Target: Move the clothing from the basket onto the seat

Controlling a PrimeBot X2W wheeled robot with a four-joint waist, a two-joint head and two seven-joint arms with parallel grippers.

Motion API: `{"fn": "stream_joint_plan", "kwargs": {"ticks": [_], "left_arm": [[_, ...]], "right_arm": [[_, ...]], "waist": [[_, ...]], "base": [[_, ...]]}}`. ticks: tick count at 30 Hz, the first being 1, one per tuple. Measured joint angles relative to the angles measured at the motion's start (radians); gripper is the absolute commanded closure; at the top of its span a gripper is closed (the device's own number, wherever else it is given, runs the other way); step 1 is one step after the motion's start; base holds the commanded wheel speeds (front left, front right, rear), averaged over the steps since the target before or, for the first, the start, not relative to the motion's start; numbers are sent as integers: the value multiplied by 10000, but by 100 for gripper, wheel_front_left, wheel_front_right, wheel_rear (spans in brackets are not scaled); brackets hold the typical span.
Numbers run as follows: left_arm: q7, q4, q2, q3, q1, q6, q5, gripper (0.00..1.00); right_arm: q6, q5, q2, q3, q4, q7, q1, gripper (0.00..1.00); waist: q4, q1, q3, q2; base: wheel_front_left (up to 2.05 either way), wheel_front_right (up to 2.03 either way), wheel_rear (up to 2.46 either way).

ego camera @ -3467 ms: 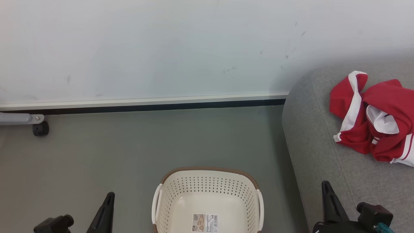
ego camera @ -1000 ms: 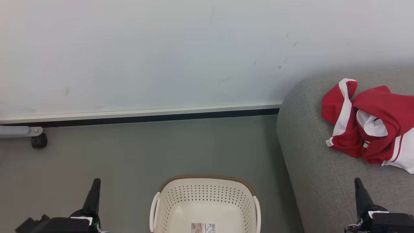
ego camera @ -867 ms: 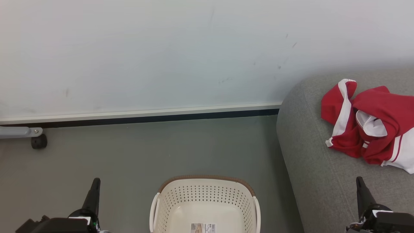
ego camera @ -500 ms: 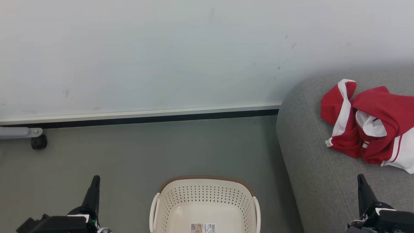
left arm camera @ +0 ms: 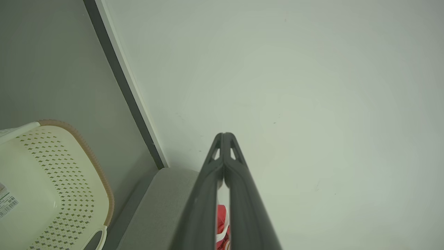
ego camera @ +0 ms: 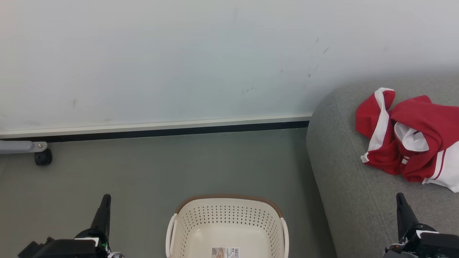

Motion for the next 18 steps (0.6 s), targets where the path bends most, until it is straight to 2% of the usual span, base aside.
{"fn": "stream_joint_plan", "kwargs": {"ticks": [18], "left_arm": [[6,6,-2,4,0,0,0,100]], "right_arm": [[0,0,0,0,0,0,0,100]], "waist": [[0,0,0,0]], "base": [[0,0,0]]}}
